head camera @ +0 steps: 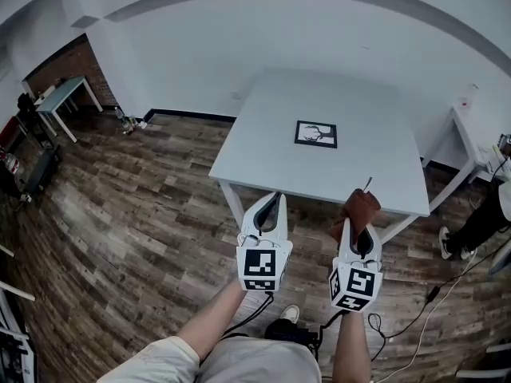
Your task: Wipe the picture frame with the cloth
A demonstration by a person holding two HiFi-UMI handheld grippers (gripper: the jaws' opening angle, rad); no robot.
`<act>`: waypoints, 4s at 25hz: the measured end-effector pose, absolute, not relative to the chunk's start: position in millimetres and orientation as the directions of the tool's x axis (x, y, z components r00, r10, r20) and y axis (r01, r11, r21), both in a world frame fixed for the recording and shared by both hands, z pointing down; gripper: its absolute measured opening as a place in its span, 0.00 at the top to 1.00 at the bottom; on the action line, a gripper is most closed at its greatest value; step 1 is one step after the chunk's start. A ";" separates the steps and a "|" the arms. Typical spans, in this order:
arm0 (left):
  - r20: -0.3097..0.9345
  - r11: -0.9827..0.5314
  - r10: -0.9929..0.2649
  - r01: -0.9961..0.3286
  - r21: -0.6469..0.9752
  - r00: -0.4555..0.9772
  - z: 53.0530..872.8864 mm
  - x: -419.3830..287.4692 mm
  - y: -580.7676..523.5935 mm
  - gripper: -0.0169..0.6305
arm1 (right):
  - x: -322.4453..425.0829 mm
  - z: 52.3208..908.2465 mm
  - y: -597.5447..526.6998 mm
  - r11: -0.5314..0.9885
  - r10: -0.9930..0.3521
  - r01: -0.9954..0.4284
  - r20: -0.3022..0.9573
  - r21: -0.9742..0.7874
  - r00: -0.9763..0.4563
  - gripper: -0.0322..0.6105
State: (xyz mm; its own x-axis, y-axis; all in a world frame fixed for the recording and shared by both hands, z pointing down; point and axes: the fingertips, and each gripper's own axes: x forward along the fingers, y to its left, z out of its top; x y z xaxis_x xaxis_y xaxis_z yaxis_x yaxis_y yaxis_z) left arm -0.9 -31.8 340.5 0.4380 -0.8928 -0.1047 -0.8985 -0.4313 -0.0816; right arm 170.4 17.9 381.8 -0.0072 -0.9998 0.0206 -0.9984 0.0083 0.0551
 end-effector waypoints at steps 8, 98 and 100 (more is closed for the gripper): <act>-0.093 -0.435 -0.893 -0.898 -0.069 0.440 340.6 40.9 -113.2 0.97 | 202.0 389.5 -72.4 0.054 -0.997 -0.997 0.063 0.061 -0.050 0.79; 0.106 -0.412 -0.905 -0.911 0.018 0.412 435.0 33.7 -420.0 0.97 | 119.0 639.2 -538.4 0.270 -0.549 -0.961 0.829 0.054 -0.108 0.79; 0.110 -0.410 -0.906 -0.912 0.021 0.410 437.1 32.1 -420.2 0.97 | 116.9 643.4 -536.9 0.274 -0.539 -0.960 0.836 0.057 -0.104 0.79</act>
State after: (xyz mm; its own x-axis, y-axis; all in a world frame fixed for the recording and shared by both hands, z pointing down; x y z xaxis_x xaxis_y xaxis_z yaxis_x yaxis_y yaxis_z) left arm 32.1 -420.2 437.1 0.4099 -0.9055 0.1097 -0.9118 -0.4102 0.0212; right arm 116.9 -536.9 643.4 -0.1044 -0.5391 0.8357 -0.9601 0.2740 0.0568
